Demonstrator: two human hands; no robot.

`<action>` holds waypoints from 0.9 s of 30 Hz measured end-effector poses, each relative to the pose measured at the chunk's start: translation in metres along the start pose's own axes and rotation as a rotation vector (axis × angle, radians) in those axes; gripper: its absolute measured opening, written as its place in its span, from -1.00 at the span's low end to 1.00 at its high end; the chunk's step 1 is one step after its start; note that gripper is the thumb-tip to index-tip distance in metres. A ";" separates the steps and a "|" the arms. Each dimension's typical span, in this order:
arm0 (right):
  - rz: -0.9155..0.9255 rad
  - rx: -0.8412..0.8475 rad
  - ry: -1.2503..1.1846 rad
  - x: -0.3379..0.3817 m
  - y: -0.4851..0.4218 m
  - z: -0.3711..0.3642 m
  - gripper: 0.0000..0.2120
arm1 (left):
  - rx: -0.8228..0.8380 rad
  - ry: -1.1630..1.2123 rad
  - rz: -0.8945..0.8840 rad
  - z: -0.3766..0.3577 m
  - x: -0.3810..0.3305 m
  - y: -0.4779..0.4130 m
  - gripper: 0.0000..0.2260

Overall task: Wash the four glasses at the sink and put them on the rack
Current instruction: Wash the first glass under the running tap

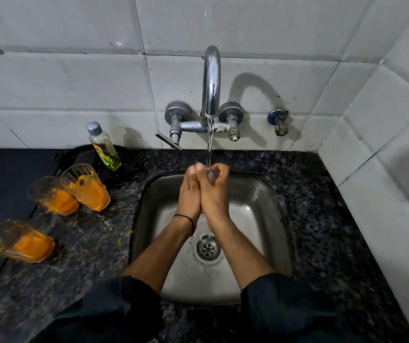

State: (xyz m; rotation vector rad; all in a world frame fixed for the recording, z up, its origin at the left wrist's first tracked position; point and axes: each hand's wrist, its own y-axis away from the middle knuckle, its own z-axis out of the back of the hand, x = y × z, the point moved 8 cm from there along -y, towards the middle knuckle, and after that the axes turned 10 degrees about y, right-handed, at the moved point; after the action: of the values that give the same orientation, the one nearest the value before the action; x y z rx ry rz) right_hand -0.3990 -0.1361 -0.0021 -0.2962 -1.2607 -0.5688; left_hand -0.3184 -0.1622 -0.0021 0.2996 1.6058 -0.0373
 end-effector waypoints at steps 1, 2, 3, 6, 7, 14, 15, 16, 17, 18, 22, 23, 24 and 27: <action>-0.023 -0.069 0.006 0.001 -0.006 0.009 -0.71 | 0.090 0.073 -0.010 -0.008 0.001 0.006 -0.61; -0.064 -0.105 -0.037 0.001 -0.013 0.017 -0.67 | 0.180 0.174 0.005 -0.015 0.005 0.011 -0.60; -0.135 -0.093 -0.118 -0.004 -0.019 0.022 -0.62 | 0.244 0.253 0.048 -0.020 0.007 0.014 -0.57; -0.312 0.090 -0.254 -0.018 -0.018 0.018 -0.49 | 0.267 0.257 0.193 -0.020 0.009 0.007 -0.46; -0.304 0.127 -0.234 -0.019 -0.012 0.015 -0.47 | 0.224 0.205 0.229 -0.016 0.009 0.005 -0.46; -0.032 0.159 -0.081 -0.010 0.002 -0.007 -0.73 | -0.069 0.051 0.119 0.007 0.013 -0.011 -0.50; -0.017 0.084 -0.032 -0.008 -0.002 -0.002 -0.78 | -0.034 0.060 0.026 0.004 0.008 -0.006 -0.57; -0.018 0.004 0.008 -0.003 -0.004 0.005 -0.79 | 0.050 0.102 -0.004 -0.004 0.010 0.000 -0.60; -0.038 -0.060 0.012 -0.002 -0.008 0.011 -0.73 | 0.146 0.172 -0.009 -0.013 0.013 0.008 -0.59; -0.078 -0.089 -0.024 -0.003 -0.013 0.016 -0.67 | 0.221 0.235 -0.004 -0.019 0.017 0.012 -0.57; -0.253 0.044 -0.190 -0.016 -0.014 0.016 -0.40 | 0.187 0.236 0.142 -0.010 0.017 0.000 -0.61; -0.235 0.090 -0.210 -0.015 -0.009 0.011 -0.41 | 0.154 0.202 0.164 -0.008 0.012 -0.003 -0.59; -0.203 0.110 -0.240 -0.014 -0.005 0.007 -0.46 | 0.116 0.164 0.188 -0.005 0.011 -0.006 -0.54; -0.097 0.107 -0.190 -0.013 0.002 -0.003 -0.61 | -0.033 0.251 0.300 0.005 0.022 -0.014 -0.47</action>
State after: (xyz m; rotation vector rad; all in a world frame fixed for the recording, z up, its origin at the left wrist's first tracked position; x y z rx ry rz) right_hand -0.3978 -0.1332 -0.0152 -0.2043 -1.4905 -0.5637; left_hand -0.3172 -0.1727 -0.0260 0.5326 1.7915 0.2659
